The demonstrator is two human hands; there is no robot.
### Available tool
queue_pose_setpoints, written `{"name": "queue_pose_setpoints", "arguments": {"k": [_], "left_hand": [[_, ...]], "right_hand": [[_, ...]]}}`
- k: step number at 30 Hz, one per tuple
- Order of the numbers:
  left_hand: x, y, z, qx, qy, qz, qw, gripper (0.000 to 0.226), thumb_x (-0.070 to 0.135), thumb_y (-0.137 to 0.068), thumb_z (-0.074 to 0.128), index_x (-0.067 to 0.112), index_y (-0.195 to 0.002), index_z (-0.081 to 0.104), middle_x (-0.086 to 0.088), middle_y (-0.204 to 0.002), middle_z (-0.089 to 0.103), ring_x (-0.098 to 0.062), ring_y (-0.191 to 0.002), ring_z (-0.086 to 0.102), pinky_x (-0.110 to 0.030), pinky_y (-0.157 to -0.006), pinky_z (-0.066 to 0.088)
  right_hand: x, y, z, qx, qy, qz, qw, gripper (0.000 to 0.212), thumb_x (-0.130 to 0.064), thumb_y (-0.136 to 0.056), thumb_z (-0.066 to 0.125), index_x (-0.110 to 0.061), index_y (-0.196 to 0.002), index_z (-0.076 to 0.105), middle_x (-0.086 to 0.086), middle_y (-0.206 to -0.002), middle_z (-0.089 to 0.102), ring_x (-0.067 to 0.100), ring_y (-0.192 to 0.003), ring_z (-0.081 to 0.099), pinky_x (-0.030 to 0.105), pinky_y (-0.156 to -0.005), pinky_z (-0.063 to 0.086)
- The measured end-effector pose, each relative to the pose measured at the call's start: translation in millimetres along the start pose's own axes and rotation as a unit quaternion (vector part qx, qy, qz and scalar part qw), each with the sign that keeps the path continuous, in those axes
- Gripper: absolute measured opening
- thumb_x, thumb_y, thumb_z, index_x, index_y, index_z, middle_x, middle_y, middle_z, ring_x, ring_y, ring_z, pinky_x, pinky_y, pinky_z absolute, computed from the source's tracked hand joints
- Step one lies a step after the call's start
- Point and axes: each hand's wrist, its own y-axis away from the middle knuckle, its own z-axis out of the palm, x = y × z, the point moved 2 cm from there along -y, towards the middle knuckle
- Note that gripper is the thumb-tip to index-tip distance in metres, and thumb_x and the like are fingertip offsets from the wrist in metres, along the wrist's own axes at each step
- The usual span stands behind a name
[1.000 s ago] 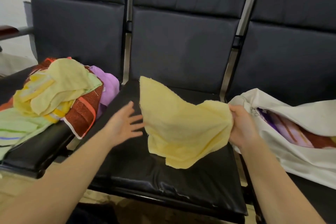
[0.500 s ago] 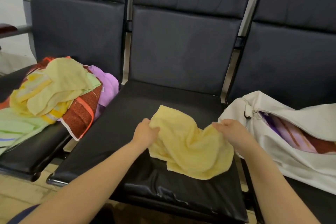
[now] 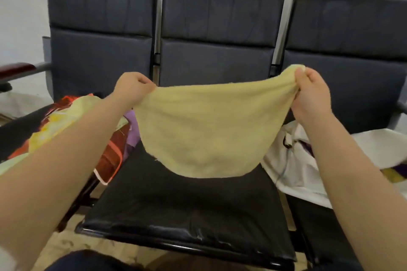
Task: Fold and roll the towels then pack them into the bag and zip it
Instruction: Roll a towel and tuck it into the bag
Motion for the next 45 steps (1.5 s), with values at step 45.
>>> {"name": "queue_pose_setpoints", "arguments": {"k": [45], "left_hand": [[21,7,-37,-0.045,0.203,-0.047,0.977,0.025,0.015,-0.092,0.057,0.023,-0.114,0.065,0.005,-0.102,0.062,-0.012,-0.096,0.057,-0.025,-0.086,0.047]], "right_hand": [[-80,-25,7,-0.072,0.238,-0.158,0.956,0.031,-0.007,-0.092,0.057,-0.020,-0.118,0.067,-0.012,-0.105,0.063,-0.004,-0.093,0.058,0.007,-0.079,0.047]]}}
